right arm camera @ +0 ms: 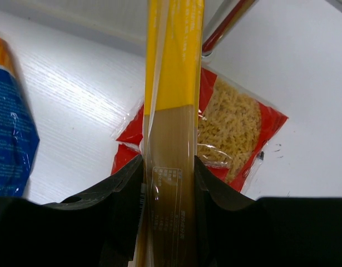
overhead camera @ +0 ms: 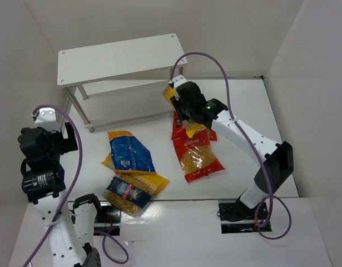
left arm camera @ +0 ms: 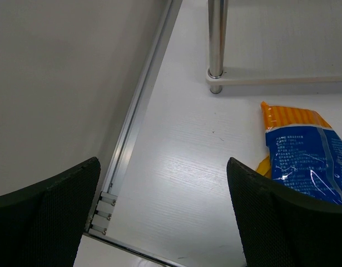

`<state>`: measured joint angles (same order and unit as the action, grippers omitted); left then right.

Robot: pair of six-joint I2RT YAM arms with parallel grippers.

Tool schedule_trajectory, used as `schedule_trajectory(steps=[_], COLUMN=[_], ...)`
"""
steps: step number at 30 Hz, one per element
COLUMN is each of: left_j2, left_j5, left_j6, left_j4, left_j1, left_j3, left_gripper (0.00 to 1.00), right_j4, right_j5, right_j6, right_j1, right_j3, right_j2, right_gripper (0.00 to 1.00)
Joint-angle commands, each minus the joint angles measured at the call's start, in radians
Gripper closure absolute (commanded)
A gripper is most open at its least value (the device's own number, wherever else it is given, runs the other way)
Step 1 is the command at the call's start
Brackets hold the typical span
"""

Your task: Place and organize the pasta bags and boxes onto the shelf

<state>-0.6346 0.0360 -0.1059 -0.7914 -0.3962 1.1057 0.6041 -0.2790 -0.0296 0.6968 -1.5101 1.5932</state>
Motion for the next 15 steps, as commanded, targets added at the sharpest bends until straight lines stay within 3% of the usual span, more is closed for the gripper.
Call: schedule_trajectory(steps=[1,8,15], left_j2=[0.007,0.007,0.007], left_j5=[0.036,0.045,0.045], left_j6=[-0.009,0.0,0.0], left_j4=[0.038,0.038,0.038], left_j1=[-0.004,-0.004,-0.004], left_j3=[0.008,-0.01,-0.01], left_gripper=[0.0,0.0,0.0], right_j4=[-0.196,-0.242,-0.117], right_j5=[-0.089,-0.111,0.003], right_j6=[-0.004,0.019,-0.006], right_j1=[0.012,0.03,0.04], right_j3=[-0.108,-0.064,-0.174], right_j2=[-0.035,-0.003,-0.032], right_gripper=[1.0,1.0,1.0])
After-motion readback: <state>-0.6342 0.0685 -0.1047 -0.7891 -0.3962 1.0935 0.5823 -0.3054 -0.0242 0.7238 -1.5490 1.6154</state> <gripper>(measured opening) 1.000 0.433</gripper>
